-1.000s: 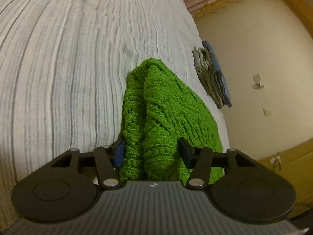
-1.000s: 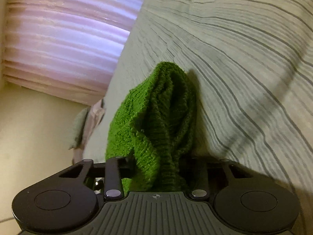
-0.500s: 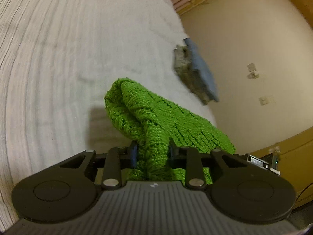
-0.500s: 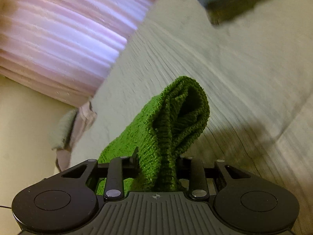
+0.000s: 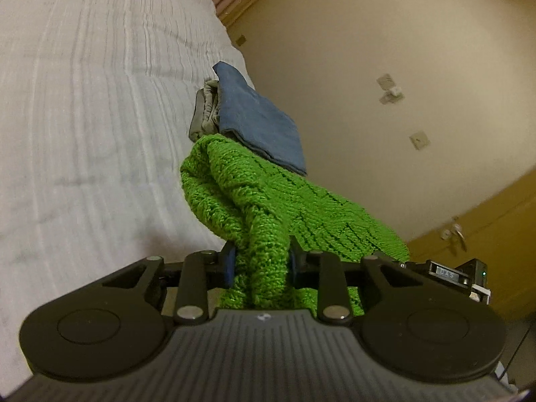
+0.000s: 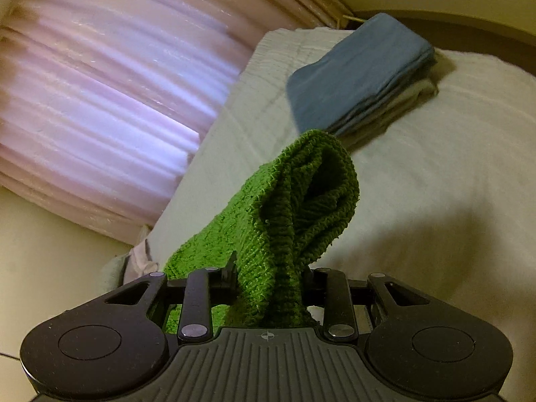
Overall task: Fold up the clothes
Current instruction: 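Lift and carry the vest with both grippers to the blue clothes stack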
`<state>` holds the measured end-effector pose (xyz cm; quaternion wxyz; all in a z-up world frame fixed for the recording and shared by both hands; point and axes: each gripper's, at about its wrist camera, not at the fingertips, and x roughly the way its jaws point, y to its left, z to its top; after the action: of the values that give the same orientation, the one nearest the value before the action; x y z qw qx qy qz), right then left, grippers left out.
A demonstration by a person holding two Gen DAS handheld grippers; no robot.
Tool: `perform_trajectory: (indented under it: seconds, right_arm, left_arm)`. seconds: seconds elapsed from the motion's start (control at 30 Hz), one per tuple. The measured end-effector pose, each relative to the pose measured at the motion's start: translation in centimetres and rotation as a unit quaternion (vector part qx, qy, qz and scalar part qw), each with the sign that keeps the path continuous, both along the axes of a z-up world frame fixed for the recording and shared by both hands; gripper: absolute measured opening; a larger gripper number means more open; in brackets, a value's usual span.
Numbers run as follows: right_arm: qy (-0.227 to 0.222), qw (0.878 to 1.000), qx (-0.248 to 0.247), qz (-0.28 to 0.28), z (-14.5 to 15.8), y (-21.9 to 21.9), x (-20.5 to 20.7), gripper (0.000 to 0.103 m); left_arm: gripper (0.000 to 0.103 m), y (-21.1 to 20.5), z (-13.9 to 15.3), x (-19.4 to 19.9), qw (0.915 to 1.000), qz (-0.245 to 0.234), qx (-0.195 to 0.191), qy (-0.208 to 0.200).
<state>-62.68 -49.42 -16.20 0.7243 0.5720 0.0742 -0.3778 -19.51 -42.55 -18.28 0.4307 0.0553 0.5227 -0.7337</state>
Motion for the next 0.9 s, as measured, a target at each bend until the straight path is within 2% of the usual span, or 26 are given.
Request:
perform_trajectory:
  seconds: [0.2,0.37,0.47,0.67,0.9]
  right_arm:
    - [0.016,0.999,-0.028,0.022,-0.2,-11.7,-5.3,0.029]
    - [0.01,0.998,-0.058,0.017,-2.6,-21.2,-7.5,0.029]
    - [0.005,0.997,-0.07,0.013,-4.9,-25.3,-8.2,0.029]
    - [-0.006,0.997,-0.081,0.009,-8.7,-32.1,-9.5,0.029]
    - [0.007,0.998,-0.067,0.006,-13.2,-36.2,-10.4,0.032]
  left_arm:
    - [0.024,-11.1,-1.8,-8.0,0.9996,0.029,0.006,-0.004]
    - [0.024,-20.8,-2.4,-12.4,0.9988,0.036,-0.026,-0.023]
    - [0.024,-26.3,-3.3,-13.9,0.9979,0.036,-0.038,-0.038]
    - [0.024,-34.5,-5.6,-15.9,0.9958,0.029,-0.06,-0.063]
    - [0.024,-39.8,-9.9,-16.9,0.9947,0.025,-0.061,-0.078]
